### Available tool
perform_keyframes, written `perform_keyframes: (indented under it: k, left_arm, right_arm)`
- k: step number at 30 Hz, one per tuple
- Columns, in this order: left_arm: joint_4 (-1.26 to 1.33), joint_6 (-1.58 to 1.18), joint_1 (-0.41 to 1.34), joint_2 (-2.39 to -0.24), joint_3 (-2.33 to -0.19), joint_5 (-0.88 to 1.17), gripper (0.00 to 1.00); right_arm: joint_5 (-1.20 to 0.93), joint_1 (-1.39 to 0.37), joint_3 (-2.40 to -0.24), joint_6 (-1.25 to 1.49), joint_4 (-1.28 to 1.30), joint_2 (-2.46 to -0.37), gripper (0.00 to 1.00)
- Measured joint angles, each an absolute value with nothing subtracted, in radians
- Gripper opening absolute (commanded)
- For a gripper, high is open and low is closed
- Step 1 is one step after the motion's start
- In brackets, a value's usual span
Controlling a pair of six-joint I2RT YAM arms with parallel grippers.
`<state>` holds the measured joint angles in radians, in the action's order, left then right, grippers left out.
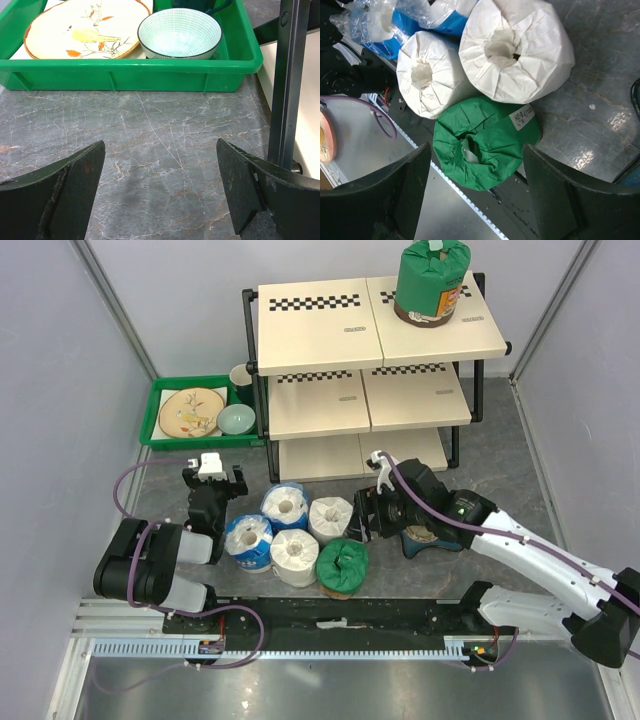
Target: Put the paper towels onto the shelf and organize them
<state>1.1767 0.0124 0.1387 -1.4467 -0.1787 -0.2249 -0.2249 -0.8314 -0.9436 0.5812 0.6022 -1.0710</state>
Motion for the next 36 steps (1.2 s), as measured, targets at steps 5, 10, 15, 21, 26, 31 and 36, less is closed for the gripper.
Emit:
perform_keyframes:
  k: [5, 10, 15, 21, 26, 31, 36]
  left_arm:
    - [1.177, 0.012, 0.139, -1.447, -0.179, -0.225, 0.99]
    - [1.177, 0.012, 0.139, -1.447, -0.179, -0.225, 0.99]
    - [1.177, 0.012, 0.139, -1.447, -0.179, -0.225, 0.99]
    - [1.177, 0.012, 0.139, -1.447, -0.179, -0.225, 0.99]
    - [1.177, 0.012, 0.139, -1.447, -0.179, -0.225, 0.99]
    - [1.177, 0.012, 0.139, -1.447, -0.179, -0.225, 0.99]
    - [1.177, 0.012, 0.139, -1.447, -0.179, -0.225, 1.0]
  right_arm:
    - [-0.206, -0.896, -0.911, 0.603, 0.602, -1.073, 0.82]
    - [-0.181, -0.931, -0.845, 0.627, 0.596, -1.112, 0.8]
    - [-0.134, -0.941, -0.832, 0.643, 0.587, -1.165, 0.79]
    - [-0.118, -0.968, -0.831, 0.655, 0.554, -1.204, 0.77]
    - [-0.106, -0.999, -0.827, 0.659, 0.533, -1.245, 0.66]
    - [-0.078, -1.018, -0.825, 0.66, 0.539, -1.26, 0.52]
    - [-0.027, -1.026, -0.833, 0.662, 0.579, -1.233, 0.44]
